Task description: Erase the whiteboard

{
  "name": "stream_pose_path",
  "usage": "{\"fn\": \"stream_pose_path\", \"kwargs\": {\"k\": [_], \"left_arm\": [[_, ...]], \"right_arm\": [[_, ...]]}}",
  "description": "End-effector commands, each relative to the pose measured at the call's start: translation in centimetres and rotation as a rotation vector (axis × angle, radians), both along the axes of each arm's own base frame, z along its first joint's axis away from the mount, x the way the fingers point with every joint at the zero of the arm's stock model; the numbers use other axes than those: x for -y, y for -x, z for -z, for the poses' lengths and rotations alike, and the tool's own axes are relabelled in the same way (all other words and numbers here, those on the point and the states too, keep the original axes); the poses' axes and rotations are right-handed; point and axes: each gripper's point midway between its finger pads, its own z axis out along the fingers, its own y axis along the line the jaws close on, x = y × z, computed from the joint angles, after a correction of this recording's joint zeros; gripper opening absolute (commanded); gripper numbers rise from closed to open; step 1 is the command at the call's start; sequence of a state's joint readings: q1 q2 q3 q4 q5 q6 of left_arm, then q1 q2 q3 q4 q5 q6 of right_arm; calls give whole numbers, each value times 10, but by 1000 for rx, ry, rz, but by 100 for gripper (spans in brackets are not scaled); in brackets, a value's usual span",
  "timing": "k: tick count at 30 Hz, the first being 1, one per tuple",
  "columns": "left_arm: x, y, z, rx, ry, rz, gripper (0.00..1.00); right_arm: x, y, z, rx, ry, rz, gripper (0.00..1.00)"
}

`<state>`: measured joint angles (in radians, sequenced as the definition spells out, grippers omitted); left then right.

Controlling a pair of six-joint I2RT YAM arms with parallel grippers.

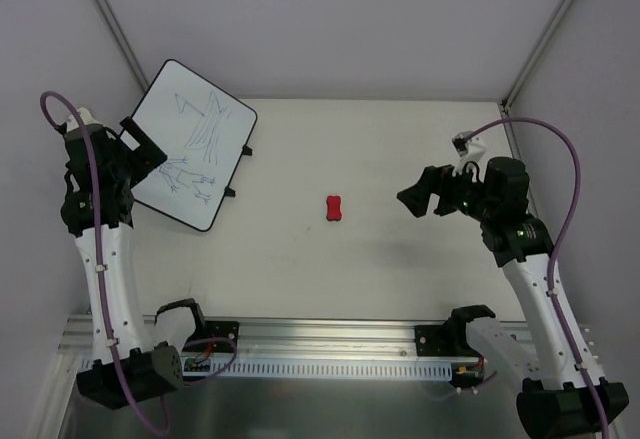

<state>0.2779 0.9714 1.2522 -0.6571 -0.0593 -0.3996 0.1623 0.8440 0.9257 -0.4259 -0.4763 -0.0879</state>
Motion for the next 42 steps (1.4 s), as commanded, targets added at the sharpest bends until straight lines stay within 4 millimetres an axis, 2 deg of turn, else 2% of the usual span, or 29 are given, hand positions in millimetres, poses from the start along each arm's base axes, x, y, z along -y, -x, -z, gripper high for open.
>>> {"fn": "stream_pose_path", "kwargs": {"k": [1, 3, 6, 10, 12, 16, 22, 25, 28, 31, 34, 35, 39, 42], "left_arm": [[-15, -22, -17, 9, -95, 100, 99], [-16, -35, -20, -13, -152, 195, 99], [-32, -56, -24, -64, -258, 250, 99], [-55, -62, -28, -121, -373, 210, 99], [-72, -64, -22, -189, -445, 191, 99], [-89, -76, -21, -255, -527, 204, 99], [-97, -104, -6, -293, -514, 254, 98], [-98, -121, 8, -290, -456, 286, 97], [-90, -133, 11, -246, -385, 342, 97], [-83, -146, 24, -217, -294, 408, 96], [-87, -153, 28, -193, -224, 418, 95], [-88, -156, 36, -198, -197, 425, 95], [-88, -162, 37, -191, -192, 443, 95], [-81, -169, 32, -163, -168, 470, 95]], "right_arm": [[-14, -1, -4, 124, 64, -114, 99], [-26, 7, 2, 125, 80, -183, 99], [-43, 18, 12, 124, 99, -268, 99], [-62, 33, 18, 127, 111, -372, 99], [-70, 40, 23, 108, 106, -414, 99], [-81, 49, 30, 76, 91, -477, 99], [-87, 53, 39, 15, 81, -502, 99], [-86, 53, 40, -11, 80, -495, 99], [-85, 53, 43, -38, 89, -489, 99], [-84, 52, 48, -70, 104, -480, 99], [-82, 49, 50, -90, 124, -463, 99], [-82, 48, 50, -92, 129, -458, 99], [-82, 46, 49, -97, 142, -441, 99], [-83, 44, 51, -113, 143, -432, 99]]}}
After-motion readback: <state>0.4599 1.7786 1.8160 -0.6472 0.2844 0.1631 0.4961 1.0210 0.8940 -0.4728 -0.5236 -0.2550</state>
